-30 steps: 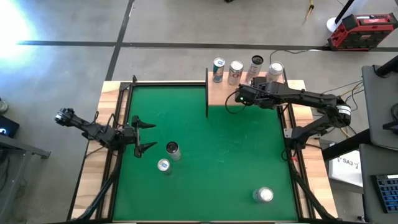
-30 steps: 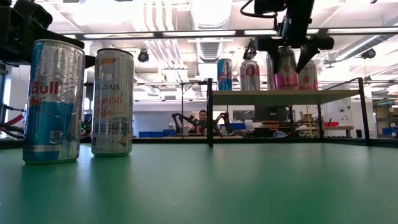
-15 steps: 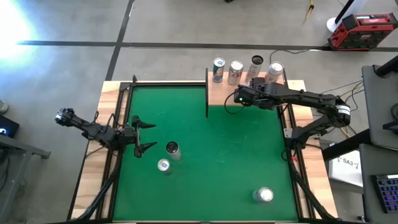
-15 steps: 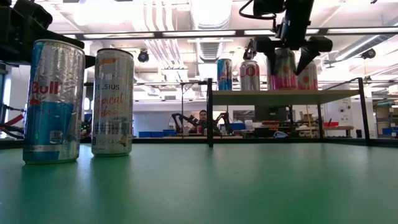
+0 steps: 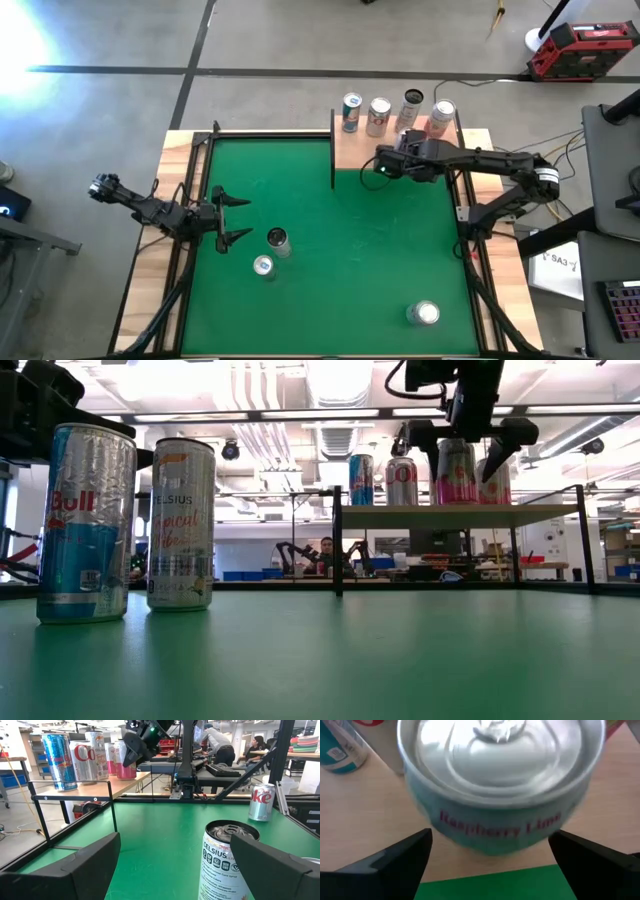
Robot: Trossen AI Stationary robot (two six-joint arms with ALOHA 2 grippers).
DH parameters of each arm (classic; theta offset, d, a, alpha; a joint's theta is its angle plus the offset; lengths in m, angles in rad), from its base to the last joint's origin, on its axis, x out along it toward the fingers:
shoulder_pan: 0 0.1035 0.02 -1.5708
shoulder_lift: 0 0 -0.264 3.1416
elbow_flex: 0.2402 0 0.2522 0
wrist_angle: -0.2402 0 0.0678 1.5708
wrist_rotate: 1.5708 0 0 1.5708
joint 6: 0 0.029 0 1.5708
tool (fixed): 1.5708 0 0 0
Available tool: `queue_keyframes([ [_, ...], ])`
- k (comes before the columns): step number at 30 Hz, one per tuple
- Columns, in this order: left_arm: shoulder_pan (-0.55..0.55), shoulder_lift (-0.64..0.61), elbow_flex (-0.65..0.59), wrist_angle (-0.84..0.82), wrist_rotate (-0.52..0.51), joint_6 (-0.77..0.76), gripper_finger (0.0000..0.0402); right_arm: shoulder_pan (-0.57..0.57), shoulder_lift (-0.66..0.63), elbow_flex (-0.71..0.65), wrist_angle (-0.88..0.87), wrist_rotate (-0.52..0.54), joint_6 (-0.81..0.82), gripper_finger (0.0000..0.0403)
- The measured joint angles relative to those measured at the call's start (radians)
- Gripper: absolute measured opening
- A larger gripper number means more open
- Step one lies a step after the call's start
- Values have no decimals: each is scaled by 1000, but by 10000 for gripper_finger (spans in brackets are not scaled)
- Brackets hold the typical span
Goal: Place canned beverage on shelf
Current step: Put the pink-white soda can on the shelf aligned with the other pink-white soda can
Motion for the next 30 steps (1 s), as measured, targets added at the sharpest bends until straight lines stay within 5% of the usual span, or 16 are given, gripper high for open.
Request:
queue_keyframes([
  [15,0,0,0,0,0,0,361,35,107,0,-60,149,176,391],
  [30,0,0,0,0,0,0,361,33,123,0,-72,181,279,387],
])
